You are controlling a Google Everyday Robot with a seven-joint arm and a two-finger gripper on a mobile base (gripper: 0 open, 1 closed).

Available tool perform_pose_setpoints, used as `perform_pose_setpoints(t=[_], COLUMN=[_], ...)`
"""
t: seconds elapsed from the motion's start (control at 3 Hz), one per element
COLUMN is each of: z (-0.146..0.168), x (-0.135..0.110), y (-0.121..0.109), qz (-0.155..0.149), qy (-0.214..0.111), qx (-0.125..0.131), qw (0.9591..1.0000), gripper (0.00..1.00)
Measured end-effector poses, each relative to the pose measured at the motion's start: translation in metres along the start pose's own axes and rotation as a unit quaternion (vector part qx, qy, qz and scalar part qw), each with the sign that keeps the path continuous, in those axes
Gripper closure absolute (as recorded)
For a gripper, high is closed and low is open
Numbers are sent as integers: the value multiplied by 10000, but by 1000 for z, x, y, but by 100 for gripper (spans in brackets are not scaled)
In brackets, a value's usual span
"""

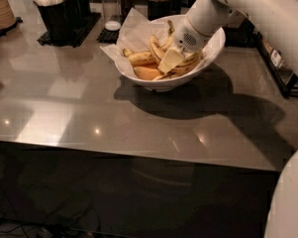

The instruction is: Pick banana from white bowl

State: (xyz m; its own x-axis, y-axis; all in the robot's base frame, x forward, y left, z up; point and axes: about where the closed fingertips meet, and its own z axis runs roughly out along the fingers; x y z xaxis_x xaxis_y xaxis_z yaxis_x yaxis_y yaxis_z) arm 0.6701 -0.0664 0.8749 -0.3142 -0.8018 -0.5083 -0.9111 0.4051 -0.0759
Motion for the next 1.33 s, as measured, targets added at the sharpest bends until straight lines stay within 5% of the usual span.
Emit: perform_pose_setpoints(t=[0.33,0.67,1.33], z=[-13,-50,-124], x=[3,8,51], y=[-2,5,38], qz=[31,-19,149], qy=[-229,-819,-979], qx=[65,207,708], qw=[9997,9964,9926], gripper=[100,100,100])
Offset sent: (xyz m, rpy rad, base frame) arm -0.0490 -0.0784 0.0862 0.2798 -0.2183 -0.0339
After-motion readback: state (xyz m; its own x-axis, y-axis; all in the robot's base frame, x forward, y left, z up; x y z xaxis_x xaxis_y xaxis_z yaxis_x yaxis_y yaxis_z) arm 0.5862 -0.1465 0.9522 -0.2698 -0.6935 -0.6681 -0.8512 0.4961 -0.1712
